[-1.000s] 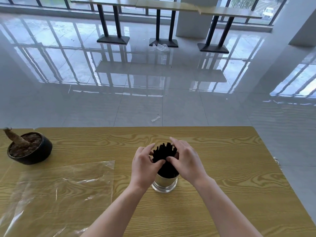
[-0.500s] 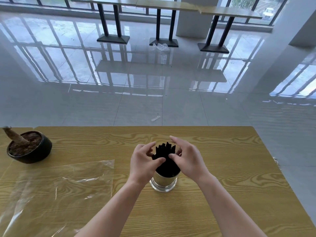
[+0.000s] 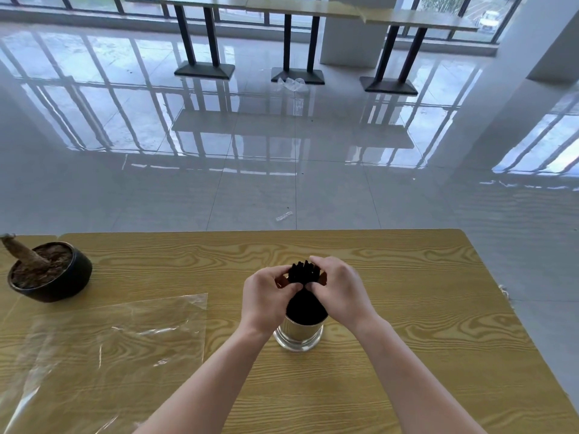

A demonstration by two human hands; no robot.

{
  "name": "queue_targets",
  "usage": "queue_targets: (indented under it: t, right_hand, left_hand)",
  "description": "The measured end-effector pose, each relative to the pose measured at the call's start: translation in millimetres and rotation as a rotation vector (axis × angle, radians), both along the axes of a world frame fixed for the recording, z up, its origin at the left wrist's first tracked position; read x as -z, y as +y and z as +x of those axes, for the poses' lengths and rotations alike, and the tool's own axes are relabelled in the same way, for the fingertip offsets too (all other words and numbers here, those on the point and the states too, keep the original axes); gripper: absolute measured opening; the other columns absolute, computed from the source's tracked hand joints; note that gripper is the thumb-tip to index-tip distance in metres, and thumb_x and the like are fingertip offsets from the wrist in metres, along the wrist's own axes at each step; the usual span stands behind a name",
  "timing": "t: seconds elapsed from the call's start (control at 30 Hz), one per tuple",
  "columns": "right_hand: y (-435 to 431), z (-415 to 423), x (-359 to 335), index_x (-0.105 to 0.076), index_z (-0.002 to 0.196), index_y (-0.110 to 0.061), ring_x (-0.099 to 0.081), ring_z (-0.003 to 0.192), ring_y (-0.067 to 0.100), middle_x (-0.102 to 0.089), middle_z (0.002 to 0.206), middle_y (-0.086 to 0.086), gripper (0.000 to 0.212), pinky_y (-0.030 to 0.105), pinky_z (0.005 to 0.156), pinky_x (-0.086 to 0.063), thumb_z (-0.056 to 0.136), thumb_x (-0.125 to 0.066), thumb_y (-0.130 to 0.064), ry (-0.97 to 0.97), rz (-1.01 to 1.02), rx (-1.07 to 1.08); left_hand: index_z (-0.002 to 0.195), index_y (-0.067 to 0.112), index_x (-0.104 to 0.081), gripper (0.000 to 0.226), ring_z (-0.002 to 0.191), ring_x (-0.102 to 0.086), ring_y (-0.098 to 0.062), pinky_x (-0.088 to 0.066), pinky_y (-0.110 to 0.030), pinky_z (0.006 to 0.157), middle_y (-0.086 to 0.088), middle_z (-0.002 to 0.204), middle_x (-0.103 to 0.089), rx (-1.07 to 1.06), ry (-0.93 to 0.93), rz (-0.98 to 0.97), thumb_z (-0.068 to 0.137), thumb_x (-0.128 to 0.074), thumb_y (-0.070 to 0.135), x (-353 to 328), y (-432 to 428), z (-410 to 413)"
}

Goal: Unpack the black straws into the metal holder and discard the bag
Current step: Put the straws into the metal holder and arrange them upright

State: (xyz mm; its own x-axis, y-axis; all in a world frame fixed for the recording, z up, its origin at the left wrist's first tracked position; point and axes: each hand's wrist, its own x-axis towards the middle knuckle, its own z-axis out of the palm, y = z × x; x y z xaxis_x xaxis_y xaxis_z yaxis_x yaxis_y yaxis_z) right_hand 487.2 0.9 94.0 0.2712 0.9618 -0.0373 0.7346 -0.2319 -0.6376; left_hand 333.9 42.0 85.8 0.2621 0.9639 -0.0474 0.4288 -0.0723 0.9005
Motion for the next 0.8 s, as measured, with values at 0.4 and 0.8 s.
queue_targets:
  t: [0.4, 0.8]
  right_hand:
    - [5, -1, -1, -0.059, 0.139, -0.021, -0.057, 0.129, 0.013, -0.065, 0.136, -0.002, 0.055, 0.021, 0.107, -0.041, 0.087, -0.076, -0.02, 0.123, 0.038, -0.001]
    - [8, -6, -7, -0.068, 0.128, -0.023, -0.072, 0.101, 0.014, -0.072, 0.123, -0.004, 0.043, 0.023, 0.094, -0.052, 0.086, -0.077, -0.023, 0.126, 0.032, -0.022]
  left_hand:
    - [0.091, 0.024, -0.071, 0.004, 0.066, -0.047, -0.004, -0.029, -0.014, 0.058, 0.01, 0.075, -0.047, 0.142, 0.247, 0.206, 0.089, -0.07, 0.021, 11, 6, 0]
    - [0.096, 0.026, -0.067, 0.011, 0.073, -0.054, -0.013, -0.041, -0.025, 0.063, 0.008, 0.083, -0.051, 0.122, 0.31, 0.179, 0.092, -0.064, 0.036, 11, 1, -2]
